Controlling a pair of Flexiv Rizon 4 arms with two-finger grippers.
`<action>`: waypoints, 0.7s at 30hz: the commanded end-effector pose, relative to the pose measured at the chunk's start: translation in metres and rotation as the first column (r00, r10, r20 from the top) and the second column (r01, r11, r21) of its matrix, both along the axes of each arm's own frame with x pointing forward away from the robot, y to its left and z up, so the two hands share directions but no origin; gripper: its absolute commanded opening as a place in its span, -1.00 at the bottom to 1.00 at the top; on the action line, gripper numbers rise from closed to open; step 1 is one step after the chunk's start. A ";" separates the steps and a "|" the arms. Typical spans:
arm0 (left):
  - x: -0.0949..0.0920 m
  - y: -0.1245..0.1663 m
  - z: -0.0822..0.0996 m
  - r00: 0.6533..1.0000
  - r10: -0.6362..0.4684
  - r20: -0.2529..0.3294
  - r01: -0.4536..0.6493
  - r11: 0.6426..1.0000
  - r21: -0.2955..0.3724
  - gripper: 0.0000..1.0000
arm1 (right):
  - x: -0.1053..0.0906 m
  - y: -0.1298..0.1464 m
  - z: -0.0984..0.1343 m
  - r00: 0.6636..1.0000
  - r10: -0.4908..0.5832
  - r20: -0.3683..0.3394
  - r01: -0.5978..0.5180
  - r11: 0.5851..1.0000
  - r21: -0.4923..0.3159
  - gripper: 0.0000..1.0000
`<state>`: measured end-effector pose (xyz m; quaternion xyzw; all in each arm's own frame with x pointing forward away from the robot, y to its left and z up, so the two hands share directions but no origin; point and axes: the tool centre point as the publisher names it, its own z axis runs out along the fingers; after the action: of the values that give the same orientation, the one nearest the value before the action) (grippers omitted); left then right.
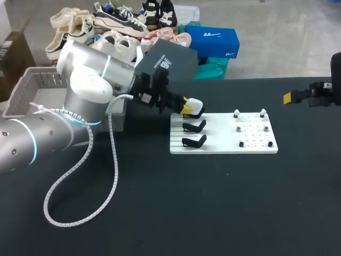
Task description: Pick up each earbud case from the left stands, insert the matching earbuds, close the lid, and place the case in the box.
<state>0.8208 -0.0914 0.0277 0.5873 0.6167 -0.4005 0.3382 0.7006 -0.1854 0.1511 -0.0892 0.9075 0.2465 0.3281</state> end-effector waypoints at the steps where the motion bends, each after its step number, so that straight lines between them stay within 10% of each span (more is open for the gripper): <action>1: -0.007 0.009 0.012 1.000 -0.003 0.011 0.004 1.000 -0.029 -1.00 | 0.001 -0.001 -0.001 1.000 0.003 0.002 -0.003 1.000 0.002 1.00; 21: -0.103 0.026 0.102 0.991 -0.018 0.131 0.048 0.972 -0.231 -1.00 | 0.001 -0.001 -0.001 1.000 0.003 0.002 -0.003 1.000 0.002 1.00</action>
<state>0.7605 -0.0770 0.1219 0.6016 0.5056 -0.4718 0.3998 0.7006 -0.1854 0.1511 -0.0892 0.9075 0.2465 0.3281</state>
